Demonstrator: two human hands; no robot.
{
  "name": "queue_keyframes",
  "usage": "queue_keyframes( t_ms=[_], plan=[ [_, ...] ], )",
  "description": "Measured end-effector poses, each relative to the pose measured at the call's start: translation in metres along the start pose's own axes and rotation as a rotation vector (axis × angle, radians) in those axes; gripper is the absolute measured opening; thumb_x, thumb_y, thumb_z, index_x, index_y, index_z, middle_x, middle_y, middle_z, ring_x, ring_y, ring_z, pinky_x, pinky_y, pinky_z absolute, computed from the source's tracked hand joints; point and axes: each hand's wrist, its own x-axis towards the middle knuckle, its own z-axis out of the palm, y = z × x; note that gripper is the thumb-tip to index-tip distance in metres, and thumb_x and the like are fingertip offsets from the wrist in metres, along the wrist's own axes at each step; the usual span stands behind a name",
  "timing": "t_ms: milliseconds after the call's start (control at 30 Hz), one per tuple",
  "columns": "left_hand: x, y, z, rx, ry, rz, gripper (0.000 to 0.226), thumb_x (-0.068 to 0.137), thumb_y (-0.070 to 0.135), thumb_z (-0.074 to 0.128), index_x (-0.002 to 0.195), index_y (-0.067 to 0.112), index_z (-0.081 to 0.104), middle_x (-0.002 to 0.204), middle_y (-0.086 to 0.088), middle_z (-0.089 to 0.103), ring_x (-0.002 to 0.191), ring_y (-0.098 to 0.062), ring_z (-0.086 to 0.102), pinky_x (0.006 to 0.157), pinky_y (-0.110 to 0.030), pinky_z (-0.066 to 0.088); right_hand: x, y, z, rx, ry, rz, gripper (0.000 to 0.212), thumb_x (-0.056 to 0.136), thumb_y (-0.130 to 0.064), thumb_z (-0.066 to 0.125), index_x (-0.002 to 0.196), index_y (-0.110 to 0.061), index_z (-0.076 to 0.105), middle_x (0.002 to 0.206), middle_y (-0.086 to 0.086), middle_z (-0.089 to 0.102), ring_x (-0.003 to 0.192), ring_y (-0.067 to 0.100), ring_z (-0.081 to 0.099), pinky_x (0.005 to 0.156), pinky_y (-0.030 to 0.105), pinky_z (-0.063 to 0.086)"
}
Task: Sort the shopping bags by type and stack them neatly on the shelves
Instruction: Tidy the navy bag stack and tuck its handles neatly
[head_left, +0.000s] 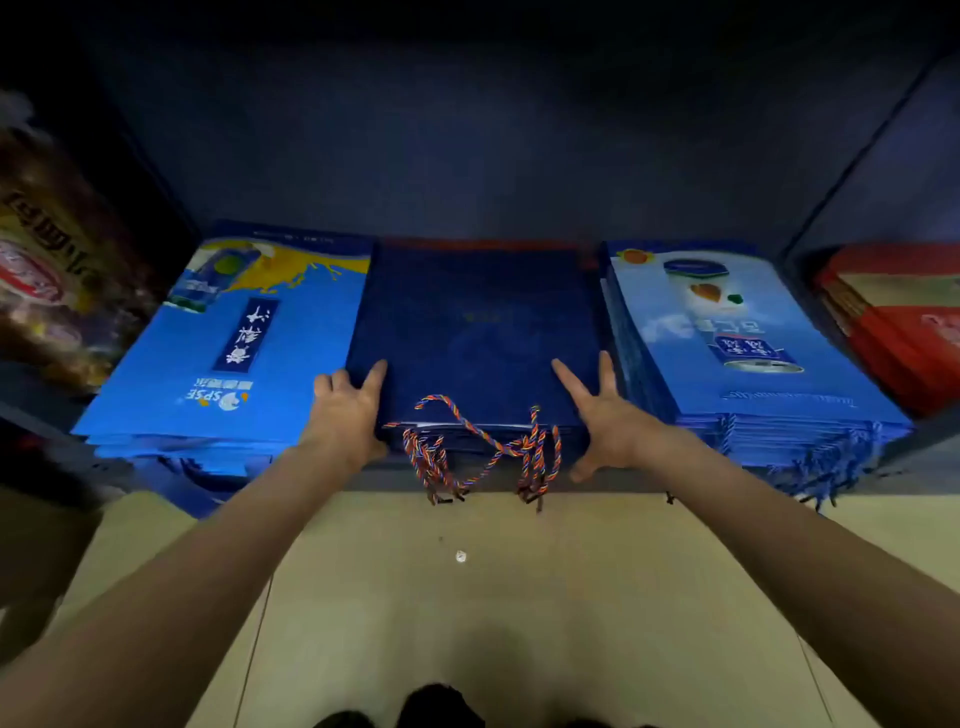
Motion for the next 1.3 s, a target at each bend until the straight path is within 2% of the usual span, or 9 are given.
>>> queue_keyframes(
  t_ms=[100,200,367,600,700,900,1067,1133,1300],
  plan=[
    [0.007,0.006,0.011,-0.020,0.006,0.075,0.101,0.079,0.031,0.070,0.150,0.020,-0.001,0.139,-0.021,0.032,0.124,-0.037,0.032,0.108,-0.036,0.025,0.003,0.016,0.003,0.088,0.100,0.014,0.129,0.063,-0.022,0.086,0.147,-0.036,-0.011,0.149,0.022,-0.028,0.134,0.042,0.033,0.109,0.039,0.034],
    [0.005,0.009,0.021,-0.193,-0.008,0.025,0.101,0.080,0.021,0.070,0.150,0.024,-0.002,0.150,-0.022,0.017,0.126,-0.042,0.035,0.107,-0.040,0.028,0.001,0.020,0.002,0.079,0.104,0.008,0.125,0.065,-0.021,0.085,0.148,-0.036,-0.007,0.152,0.023,-0.019,0.135,0.041,0.032,0.109,0.035,0.032],
    [0.002,-0.002,0.025,-0.330,0.031,-0.001,0.108,0.077,0.019,0.074,0.150,0.024,-0.007,0.128,-0.022,0.039,0.114,-0.040,0.049,0.096,-0.042,0.038,0.003,0.017,-0.001,0.137,0.130,0.027,0.120,0.067,-0.012,0.083,0.149,-0.036,-0.001,0.154,0.019,-0.010,0.139,0.037,0.023,0.108,0.036,0.031],
    [0.008,0.006,0.028,-0.072,0.004,-0.024,0.111,0.081,0.016,0.071,0.147,0.018,-0.018,0.131,-0.021,0.040,0.114,-0.035,0.050,0.092,-0.038,0.042,0.002,0.007,0.002,0.013,0.088,0.099,0.129,0.067,-0.017,0.083,0.146,-0.034,-0.017,0.151,0.025,-0.016,0.127,0.044,0.041,0.102,0.038,0.038],
    [0.015,0.002,0.021,-0.050,-0.023,0.003,0.117,0.076,0.018,0.076,0.147,0.019,-0.017,0.123,-0.020,0.049,0.109,-0.036,0.054,0.087,-0.039,0.046,0.004,0.003,0.004,-0.055,0.121,0.124,0.128,0.066,-0.017,0.084,0.147,-0.035,-0.015,0.151,0.025,-0.007,0.115,0.044,0.050,0.095,0.040,0.044],
    [0.011,-0.007,0.016,-0.155,0.023,0.034,0.106,0.081,0.015,0.070,0.150,0.021,-0.010,0.113,-0.020,0.057,0.103,-0.037,0.056,0.086,-0.039,0.044,0.004,0.005,-0.006,-0.003,0.161,0.105,0.120,0.066,-0.016,0.084,0.148,-0.039,-0.001,0.146,0.022,0.016,0.117,0.046,0.046,0.095,0.045,0.043],
    [0.010,-0.002,0.033,-0.107,0.031,-0.109,0.101,0.086,0.014,0.063,0.147,0.023,-0.017,0.118,-0.022,0.050,0.105,-0.035,0.057,0.087,-0.038,0.045,0.009,-0.010,0.003,-0.055,0.106,0.122,0.124,0.068,-0.014,0.081,0.147,-0.038,-0.011,0.148,0.023,0.006,0.115,0.044,0.049,0.092,0.043,0.047],
    [0.012,-0.003,0.036,-0.106,0.065,-0.105,0.100,0.087,0.011,0.062,0.147,0.025,-0.016,0.116,-0.021,0.051,0.103,-0.035,0.057,0.085,-0.039,0.046,0.010,-0.009,0.006,-0.049,0.095,0.151,0.125,0.069,-0.014,0.081,0.146,-0.039,-0.015,0.150,0.022,0.001,0.118,0.044,0.046,0.094,0.044,0.047],
    [0.016,0.003,0.032,-0.015,0.080,-0.039,0.099,0.086,0.005,0.060,0.148,0.023,-0.015,0.107,-0.017,0.057,0.097,-0.031,0.059,0.077,-0.035,0.046,0.005,0.004,0.010,0.107,0.156,0.155,0.121,0.070,-0.014,0.080,0.147,-0.036,-0.011,0.144,0.020,0.010,0.114,0.043,0.048,0.098,0.043,0.040]
  ],
)
